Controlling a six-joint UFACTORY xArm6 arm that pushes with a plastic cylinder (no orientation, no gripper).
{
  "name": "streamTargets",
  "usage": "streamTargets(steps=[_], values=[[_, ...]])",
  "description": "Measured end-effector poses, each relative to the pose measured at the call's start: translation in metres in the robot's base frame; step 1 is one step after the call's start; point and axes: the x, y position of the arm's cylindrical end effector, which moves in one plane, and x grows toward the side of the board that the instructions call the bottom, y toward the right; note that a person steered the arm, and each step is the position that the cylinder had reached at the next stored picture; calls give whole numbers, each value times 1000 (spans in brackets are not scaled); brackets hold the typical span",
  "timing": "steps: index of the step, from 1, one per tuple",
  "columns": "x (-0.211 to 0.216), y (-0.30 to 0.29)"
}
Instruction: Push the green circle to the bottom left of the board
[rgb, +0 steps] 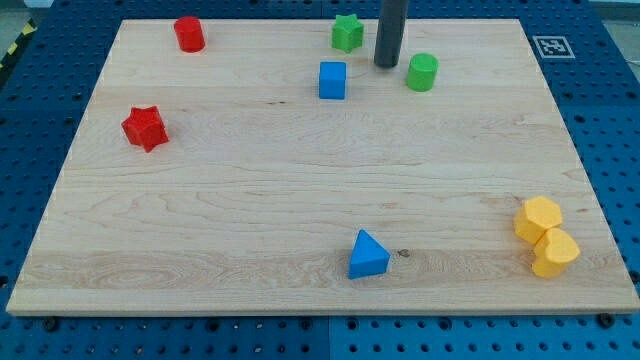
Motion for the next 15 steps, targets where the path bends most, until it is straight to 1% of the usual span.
streamTargets(steps=[1, 2, 3, 4, 5, 6, 8, 9, 10, 11, 13, 15], values=[[-24, 28], [3, 32], [43, 29], [74, 19], [78, 28], [78, 64], [86, 77], [102, 78], [117, 101], [130, 104], [123, 49], [125, 16]])
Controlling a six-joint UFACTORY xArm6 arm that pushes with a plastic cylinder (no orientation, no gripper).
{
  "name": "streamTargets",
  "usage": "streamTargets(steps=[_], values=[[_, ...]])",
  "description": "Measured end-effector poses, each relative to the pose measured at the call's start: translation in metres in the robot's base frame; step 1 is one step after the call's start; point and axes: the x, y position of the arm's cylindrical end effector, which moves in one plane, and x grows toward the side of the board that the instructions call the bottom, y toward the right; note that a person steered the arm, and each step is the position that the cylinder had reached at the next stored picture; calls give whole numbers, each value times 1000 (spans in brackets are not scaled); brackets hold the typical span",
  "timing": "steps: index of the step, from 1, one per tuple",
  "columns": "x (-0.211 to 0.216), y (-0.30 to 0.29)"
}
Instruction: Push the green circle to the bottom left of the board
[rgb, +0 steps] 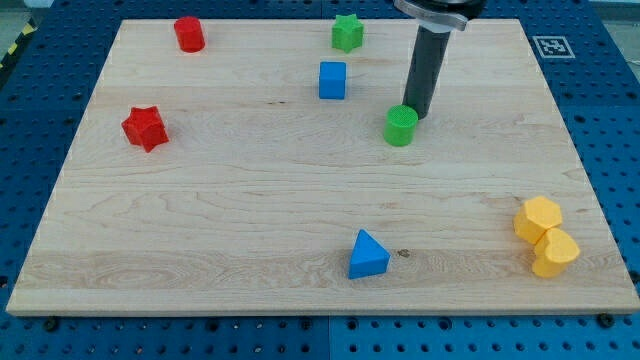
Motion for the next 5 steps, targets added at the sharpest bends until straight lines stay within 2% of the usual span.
streamTargets(steps=[3, 5], values=[[58, -21], [68, -59]])
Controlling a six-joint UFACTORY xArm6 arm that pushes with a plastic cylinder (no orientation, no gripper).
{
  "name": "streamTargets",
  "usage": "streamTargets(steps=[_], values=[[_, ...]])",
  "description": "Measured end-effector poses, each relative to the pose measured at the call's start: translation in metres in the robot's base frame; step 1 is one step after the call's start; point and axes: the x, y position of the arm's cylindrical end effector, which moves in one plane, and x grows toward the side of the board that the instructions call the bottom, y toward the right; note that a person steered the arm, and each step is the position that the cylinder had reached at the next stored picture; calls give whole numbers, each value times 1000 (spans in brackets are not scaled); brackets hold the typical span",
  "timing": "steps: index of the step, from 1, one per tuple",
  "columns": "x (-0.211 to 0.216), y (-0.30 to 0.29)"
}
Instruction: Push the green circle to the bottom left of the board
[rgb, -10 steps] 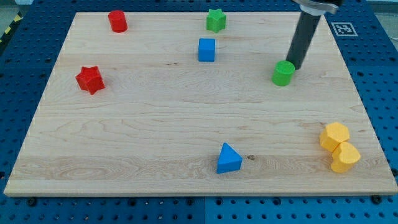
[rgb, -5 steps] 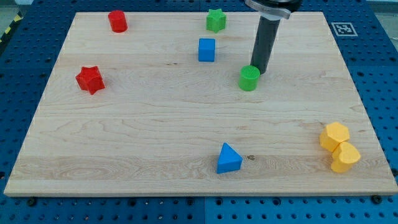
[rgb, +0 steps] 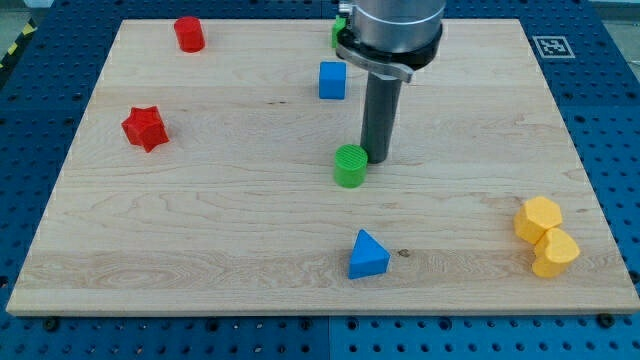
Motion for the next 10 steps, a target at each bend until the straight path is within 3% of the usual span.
streamTargets(steps=[3, 7, 10], values=[[49, -35], [87, -140], [134, -122]])
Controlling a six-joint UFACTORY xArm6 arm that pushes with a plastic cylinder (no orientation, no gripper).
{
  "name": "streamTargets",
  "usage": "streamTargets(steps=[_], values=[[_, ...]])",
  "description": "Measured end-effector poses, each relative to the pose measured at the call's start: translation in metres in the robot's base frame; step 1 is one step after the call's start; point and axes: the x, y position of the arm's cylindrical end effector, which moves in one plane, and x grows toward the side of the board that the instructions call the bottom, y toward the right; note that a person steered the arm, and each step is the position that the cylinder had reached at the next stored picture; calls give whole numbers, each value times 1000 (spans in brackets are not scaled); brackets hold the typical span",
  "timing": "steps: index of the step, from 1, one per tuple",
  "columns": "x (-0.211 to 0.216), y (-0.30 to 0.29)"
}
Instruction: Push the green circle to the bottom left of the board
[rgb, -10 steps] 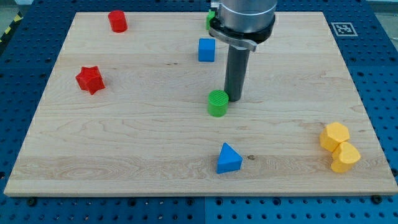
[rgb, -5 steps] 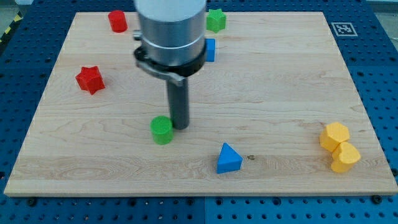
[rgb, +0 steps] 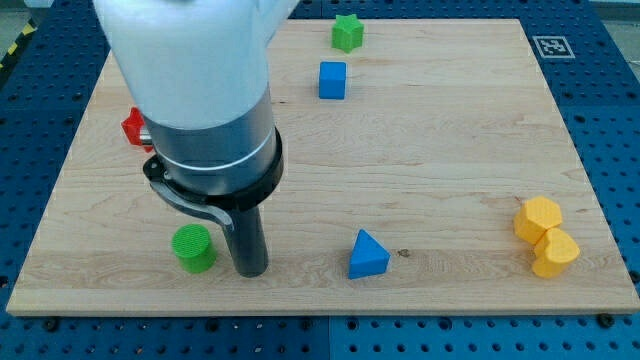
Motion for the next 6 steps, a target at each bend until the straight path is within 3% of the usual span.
streamTargets(steps=[6], values=[[-19, -100]])
